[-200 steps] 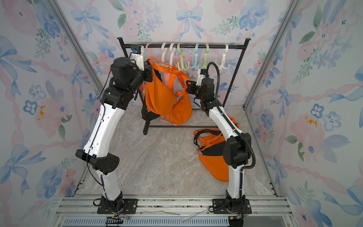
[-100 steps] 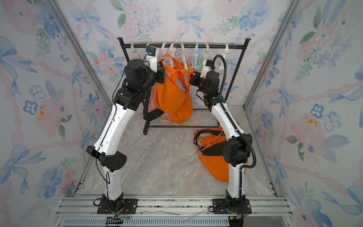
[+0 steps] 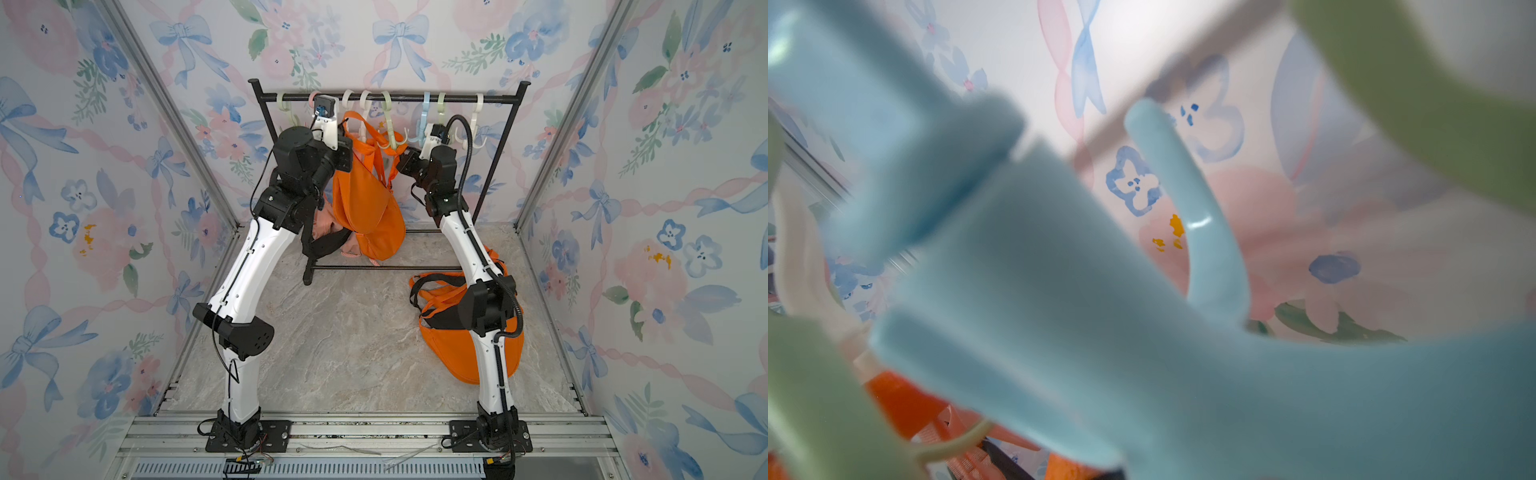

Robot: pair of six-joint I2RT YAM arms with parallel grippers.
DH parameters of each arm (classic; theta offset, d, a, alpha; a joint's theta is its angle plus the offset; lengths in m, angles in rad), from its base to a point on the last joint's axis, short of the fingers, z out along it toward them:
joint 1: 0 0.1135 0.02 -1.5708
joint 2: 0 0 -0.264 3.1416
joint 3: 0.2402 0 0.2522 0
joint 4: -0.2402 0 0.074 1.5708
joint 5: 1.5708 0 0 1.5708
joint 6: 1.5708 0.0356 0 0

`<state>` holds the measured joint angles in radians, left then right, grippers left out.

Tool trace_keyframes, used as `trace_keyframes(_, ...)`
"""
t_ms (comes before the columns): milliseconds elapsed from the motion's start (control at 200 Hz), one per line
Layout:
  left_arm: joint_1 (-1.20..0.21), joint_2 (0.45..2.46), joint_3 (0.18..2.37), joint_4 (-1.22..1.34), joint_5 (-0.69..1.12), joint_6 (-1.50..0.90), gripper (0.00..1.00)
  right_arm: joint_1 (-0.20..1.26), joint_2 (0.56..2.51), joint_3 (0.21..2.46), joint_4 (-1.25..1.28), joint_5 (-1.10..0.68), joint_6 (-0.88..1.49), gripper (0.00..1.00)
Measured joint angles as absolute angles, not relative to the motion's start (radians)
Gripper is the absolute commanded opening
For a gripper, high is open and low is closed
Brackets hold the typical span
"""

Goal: Take the bag off the hook
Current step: Pick up the bag from the hook.

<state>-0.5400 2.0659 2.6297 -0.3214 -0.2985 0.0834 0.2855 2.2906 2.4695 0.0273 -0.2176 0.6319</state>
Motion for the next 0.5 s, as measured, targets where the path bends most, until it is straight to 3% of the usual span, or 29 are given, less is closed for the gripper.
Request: trace_keyframes(500, -0.569, 2.071, 2.634, -0.096, -0.280, 0.126, 0.00, 0.276, 2.178, 2.191, 0.301, -0.355, 0.723, 0.00)
